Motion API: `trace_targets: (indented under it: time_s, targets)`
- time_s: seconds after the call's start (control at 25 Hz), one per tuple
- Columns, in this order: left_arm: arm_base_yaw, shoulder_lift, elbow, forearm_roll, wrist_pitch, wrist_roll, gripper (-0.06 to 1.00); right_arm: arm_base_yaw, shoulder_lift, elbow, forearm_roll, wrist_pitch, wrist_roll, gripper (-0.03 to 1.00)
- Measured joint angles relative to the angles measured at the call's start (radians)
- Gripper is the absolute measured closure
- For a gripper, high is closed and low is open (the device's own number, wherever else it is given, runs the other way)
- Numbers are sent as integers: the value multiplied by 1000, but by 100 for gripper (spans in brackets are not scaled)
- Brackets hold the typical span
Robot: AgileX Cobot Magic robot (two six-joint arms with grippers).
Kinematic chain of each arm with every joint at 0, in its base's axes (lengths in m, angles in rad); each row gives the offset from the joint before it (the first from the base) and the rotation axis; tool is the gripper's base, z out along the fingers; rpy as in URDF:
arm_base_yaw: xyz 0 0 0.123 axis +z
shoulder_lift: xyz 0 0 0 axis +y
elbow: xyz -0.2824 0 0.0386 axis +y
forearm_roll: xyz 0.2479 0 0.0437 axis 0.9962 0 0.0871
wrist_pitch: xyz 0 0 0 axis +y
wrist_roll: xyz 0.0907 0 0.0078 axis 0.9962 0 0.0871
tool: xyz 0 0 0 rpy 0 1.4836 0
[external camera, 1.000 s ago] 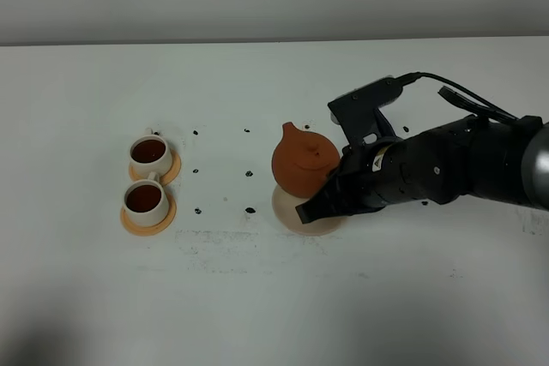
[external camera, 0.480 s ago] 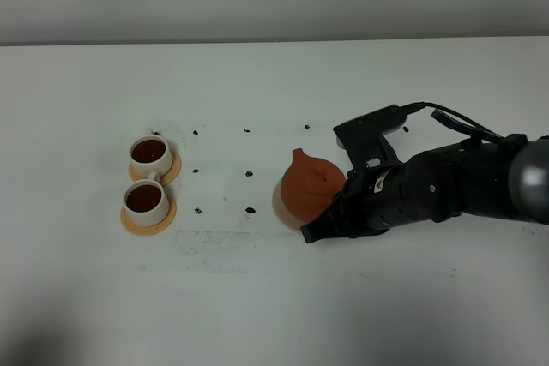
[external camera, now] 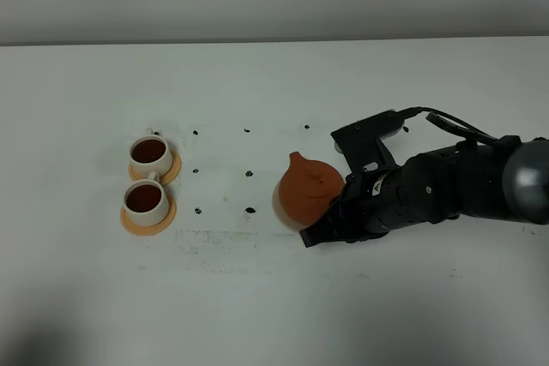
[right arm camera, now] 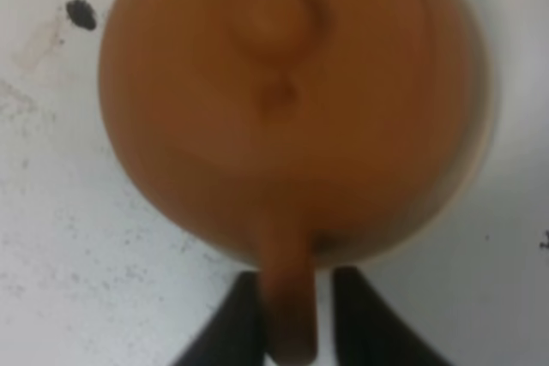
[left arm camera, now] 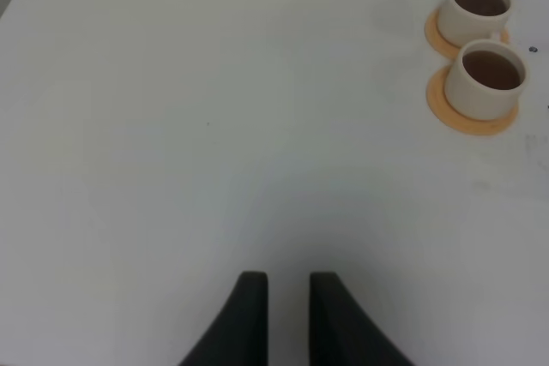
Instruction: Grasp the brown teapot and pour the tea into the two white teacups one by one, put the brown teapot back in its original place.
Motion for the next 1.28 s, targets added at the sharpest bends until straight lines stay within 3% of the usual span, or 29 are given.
trace_targets:
  time_s: [0.24,0.4,0.64,0.8,0.92,1.04,1.16,1.28]
  targets:
    - [0,0,0,0,0,0,83,0,-49,-5,-36,-2,-2,37]
    - [0,0,0,0,0,0,83,-6,-127,-5,-82,1,-3,28]
    - [0,0,0,0,0,0,83,-8,-144,-5,-51,2,-3,32]
    - [0,0,0,0,0,0,83,-9,-200,-5,-104,78,-3,41]
    - [0,0,0,0,0,0,83,-29,-334,-5,-183,211,-1,48]
    - [0,0,0,0,0,-1,83,-94,-485,-5,-249,407,12,56]
    - [0,0,0,0,0,-1,83,-157,-646,-3,-258,607,16,62]
    - [0,0,0,0,0,-1,83,-254,-825,29,-239,729,16,69]
